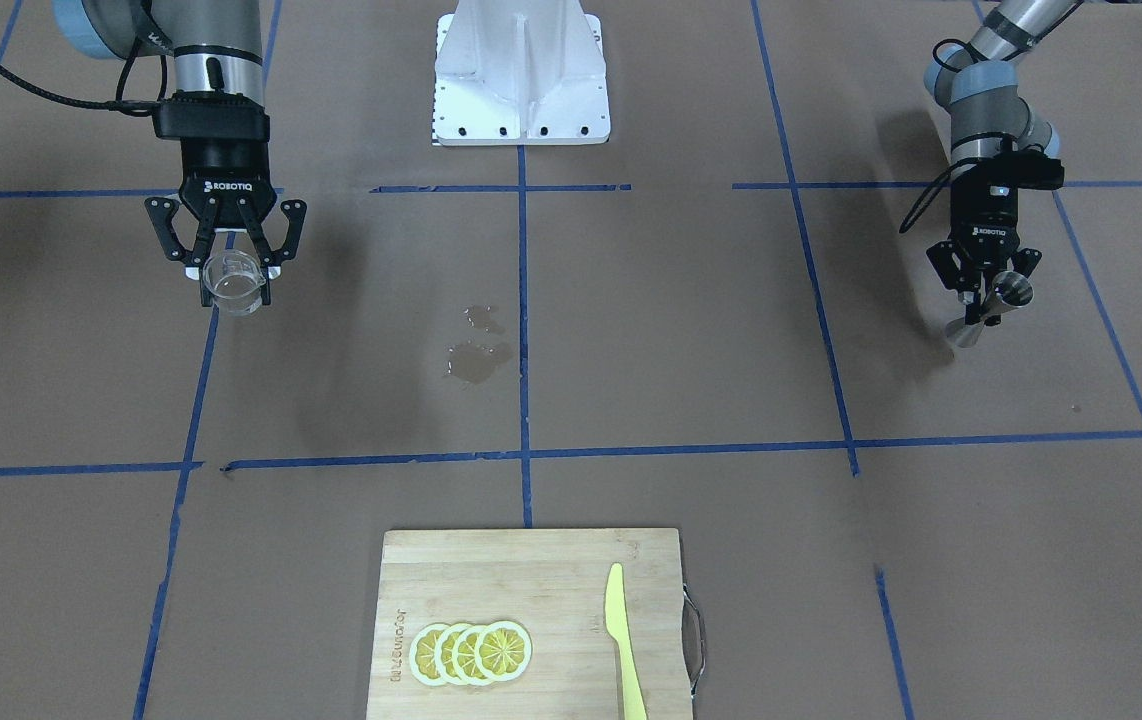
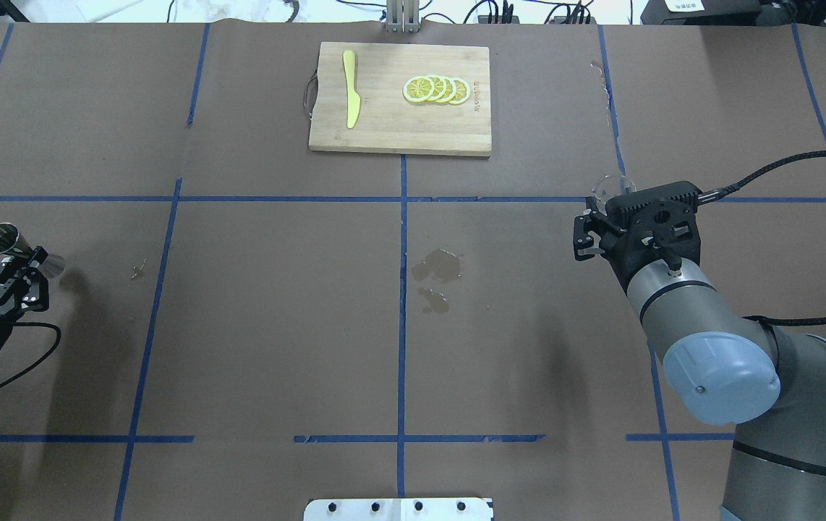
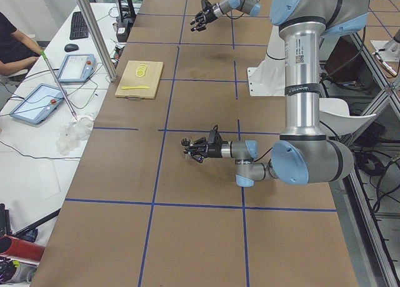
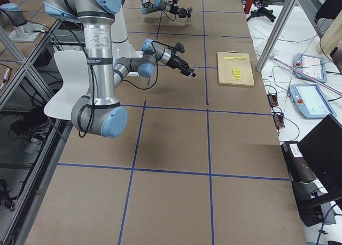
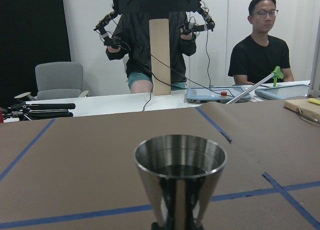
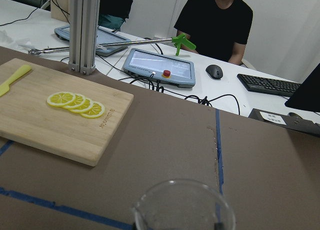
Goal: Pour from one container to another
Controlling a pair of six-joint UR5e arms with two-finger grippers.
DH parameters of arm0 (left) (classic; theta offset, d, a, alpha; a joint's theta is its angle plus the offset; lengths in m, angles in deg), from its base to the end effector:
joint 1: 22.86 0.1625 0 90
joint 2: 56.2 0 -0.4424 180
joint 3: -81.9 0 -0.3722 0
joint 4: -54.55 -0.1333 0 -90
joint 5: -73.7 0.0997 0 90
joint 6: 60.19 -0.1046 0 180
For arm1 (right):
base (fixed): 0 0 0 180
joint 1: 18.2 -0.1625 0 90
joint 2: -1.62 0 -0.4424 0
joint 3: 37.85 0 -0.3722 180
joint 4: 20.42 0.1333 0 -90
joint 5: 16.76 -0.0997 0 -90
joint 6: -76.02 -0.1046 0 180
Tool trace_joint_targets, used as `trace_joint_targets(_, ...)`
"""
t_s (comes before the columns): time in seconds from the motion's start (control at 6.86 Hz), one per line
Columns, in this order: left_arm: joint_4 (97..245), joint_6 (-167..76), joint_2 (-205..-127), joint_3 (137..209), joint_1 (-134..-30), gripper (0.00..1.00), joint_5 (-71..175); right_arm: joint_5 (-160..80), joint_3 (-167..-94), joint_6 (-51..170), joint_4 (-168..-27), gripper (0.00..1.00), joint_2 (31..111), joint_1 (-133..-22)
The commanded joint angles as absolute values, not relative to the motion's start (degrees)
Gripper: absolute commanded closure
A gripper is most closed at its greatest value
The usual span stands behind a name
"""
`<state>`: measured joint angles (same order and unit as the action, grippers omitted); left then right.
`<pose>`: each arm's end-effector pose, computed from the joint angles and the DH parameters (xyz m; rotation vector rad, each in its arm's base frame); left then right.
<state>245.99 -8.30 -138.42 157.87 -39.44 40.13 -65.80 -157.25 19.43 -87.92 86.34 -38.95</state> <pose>0.2826 -0.3142 0.6515 1.2852 0.7387 -0.3777 -0.3654 -0.3543 0.3503 1.0111 -0.5489 0.1603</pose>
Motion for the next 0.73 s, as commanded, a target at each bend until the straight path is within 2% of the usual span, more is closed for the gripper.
trace_joint_targets(0.0, 246.1, -7.6, -138.6, 157.8, -38.9, 1.0, 39.9, -65.9, -157.1, 17.9, -87.9, 1.0, 86.2, -38.9)
trace_joint_targets(0.58, 246.1, -5.5, -138.5, 157.6, -37.4, 1.0, 39.9, -65.9, -157.1, 17.9, -87.9, 1.0, 85.9, -38.9)
